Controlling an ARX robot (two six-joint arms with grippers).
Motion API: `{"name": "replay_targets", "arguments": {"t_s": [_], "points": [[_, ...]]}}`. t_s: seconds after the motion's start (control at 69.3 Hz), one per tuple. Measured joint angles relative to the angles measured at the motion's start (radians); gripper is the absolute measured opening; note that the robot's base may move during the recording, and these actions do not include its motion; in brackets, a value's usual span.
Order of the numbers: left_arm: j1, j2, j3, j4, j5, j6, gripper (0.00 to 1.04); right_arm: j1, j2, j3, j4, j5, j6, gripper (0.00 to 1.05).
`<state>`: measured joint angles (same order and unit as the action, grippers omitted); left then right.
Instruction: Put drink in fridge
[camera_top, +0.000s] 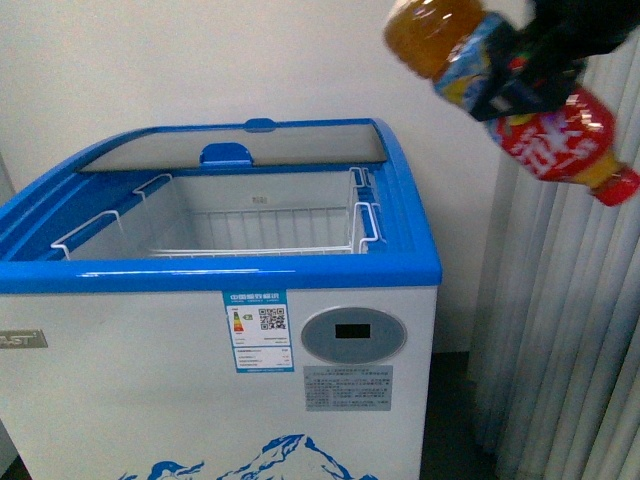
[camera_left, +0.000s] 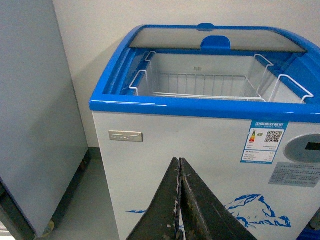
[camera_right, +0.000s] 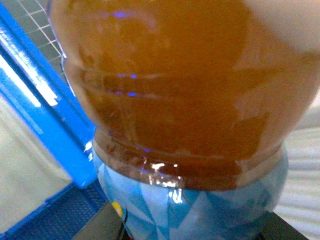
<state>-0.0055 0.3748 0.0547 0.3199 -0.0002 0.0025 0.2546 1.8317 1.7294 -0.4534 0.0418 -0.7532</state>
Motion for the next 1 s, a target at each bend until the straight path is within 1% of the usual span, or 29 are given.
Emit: {"name": "replay_targets", "arguments": {"t_s": [0.13, 0.288, 0.447, 0.519, 0.591, 0.62, 0.663, 0.678, 0.707, 0.75, 0.779, 0.808, 0.865, 0.894, 0.923, 0.995], "points": [[0.001, -0.039, -0.01, -0.028, 0.0, 0.0, 0.03, 0.045, 0.254, 0.318, -0.108, 0.079, -0.074, 0.34], [0.001, -0.077, -0.04, -0.029, 0.0, 0.0, 0.03, 0.085, 0.48, 0.601, -0.211, 0.124, -0.107, 0.34], [0.001, -0.124, -0.04, -0.067, 0.001, 0.0, 0.03, 0.122, 0.597, 0.747, -0.237, 0.152, -0.125, 0.34], [0.001, -0.145, -0.04, -0.088, 0.0, 0.0, 0.03, 0.132, 0.607, 0.762, -0.234, 0.129, -0.129, 0.34], [0.001, -0.163, -0.04, -0.107, 0.001, 0.0, 0.03, 0.148, 0.608, 0.758, -0.23, 0.134, -0.131, 0.34], [0.001, -0.173, -0.04, -0.117, 0.0, 0.0, 0.03, 0.158, 0.602, 0.729, -0.213, 0.136, -0.141, 0.44], [0.001, -0.187, -0.04, -0.131, 0.0, 0.0, 0.03, 0.165, 0.583, 0.67, -0.187, 0.126, -0.142, 0.55], [0.001, -0.192, -0.04, -0.135, 0.0, 0.0, 0.03, 0.166, 0.58, 0.66, -0.184, 0.124, -0.142, 0.57], [0.001, -0.204, -0.04, -0.149, 0.0, 0.0, 0.03, 0.168, 0.564, 0.616, -0.174, 0.111, -0.142, 0.64], [0.001, -0.284, -0.04, -0.26, 0.002, 0.0, 0.03, 0.173, 0.542, 0.56, -0.165, 0.095, -0.135, 0.74], [0.001, -0.333, -0.04, -0.304, 0.001, 0.0, 0.03, 0.174, 0.525, 0.531, -0.161, 0.087, -0.131, 0.81], [0.001, -0.353, -0.04, -0.311, 0.0, 0.0, 0.03, 0.172, 0.499, 0.498, -0.146, 0.073, -0.119, 0.88], [0.001, -0.365, -0.04, -0.315, 0.0, 0.0, 0.03, 0.168, 0.445, 0.446, -0.121, 0.047, -0.089, 0.97], [0.001, -0.366, -0.04, -0.316, 0.0, 0.0, 0.03, 0.166, 0.41, 0.415, -0.106, 0.032, -0.066, 0.98], [0.001, -0.367, -0.04, -0.317, 0.001, 0.0, 0.03, 0.163, 0.372, 0.381, -0.087, 0.015, -0.043, 0.97], [0.001, -0.369, -0.04, -0.317, 0.0, 0.0, 0.03, 0.142, 0.245, 0.27, -0.023, -0.018, 0.057, 0.97]]}}
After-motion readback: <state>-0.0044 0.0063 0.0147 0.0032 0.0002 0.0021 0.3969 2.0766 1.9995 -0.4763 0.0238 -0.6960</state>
